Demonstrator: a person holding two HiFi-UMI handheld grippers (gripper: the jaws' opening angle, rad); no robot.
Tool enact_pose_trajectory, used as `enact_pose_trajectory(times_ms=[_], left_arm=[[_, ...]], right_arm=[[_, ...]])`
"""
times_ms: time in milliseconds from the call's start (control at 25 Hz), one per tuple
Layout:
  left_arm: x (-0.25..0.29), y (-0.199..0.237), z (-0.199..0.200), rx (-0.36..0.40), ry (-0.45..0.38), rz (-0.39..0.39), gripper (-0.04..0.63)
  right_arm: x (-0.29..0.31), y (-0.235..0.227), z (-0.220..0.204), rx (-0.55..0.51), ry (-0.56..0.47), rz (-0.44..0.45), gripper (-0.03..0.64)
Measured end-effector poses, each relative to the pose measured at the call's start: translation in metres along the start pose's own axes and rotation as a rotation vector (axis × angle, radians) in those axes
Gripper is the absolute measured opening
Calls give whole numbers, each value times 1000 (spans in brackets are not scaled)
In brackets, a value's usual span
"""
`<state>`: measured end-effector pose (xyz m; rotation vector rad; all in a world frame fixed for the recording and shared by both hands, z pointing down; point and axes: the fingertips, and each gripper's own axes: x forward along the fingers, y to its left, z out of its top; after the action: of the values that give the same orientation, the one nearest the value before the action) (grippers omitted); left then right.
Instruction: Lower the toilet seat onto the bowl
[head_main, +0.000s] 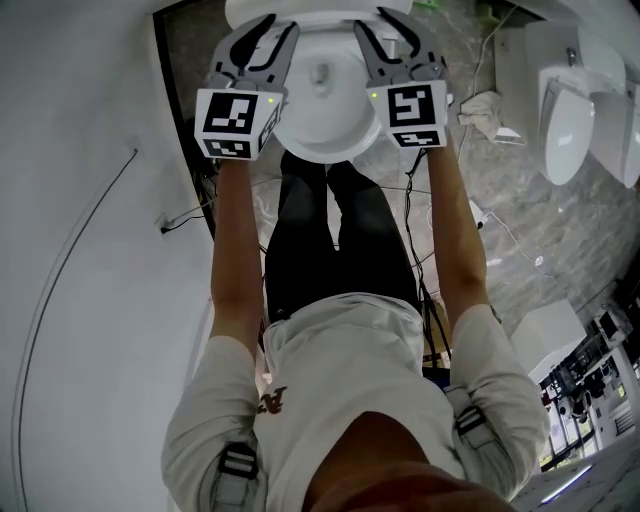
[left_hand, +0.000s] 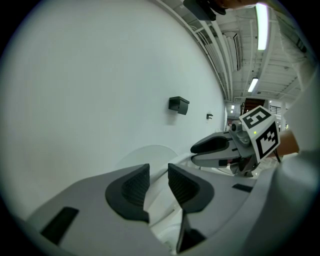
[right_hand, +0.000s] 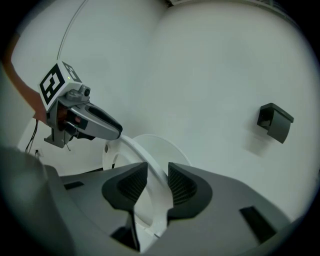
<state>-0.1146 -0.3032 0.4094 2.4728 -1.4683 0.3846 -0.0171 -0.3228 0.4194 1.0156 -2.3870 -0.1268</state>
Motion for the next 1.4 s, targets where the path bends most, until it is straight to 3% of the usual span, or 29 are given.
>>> enact_pose_trajectory(times_ms=[960, 1400], left_arm=[[-45, -38, -30, -5, 8, 131, 117], [-63, -61, -46, 18, 35, 159, 117]], right_arm=[[-48, 40, -19, -46, -58, 127, 144], [-70, 57, -33, -7, -48, 175, 150]])
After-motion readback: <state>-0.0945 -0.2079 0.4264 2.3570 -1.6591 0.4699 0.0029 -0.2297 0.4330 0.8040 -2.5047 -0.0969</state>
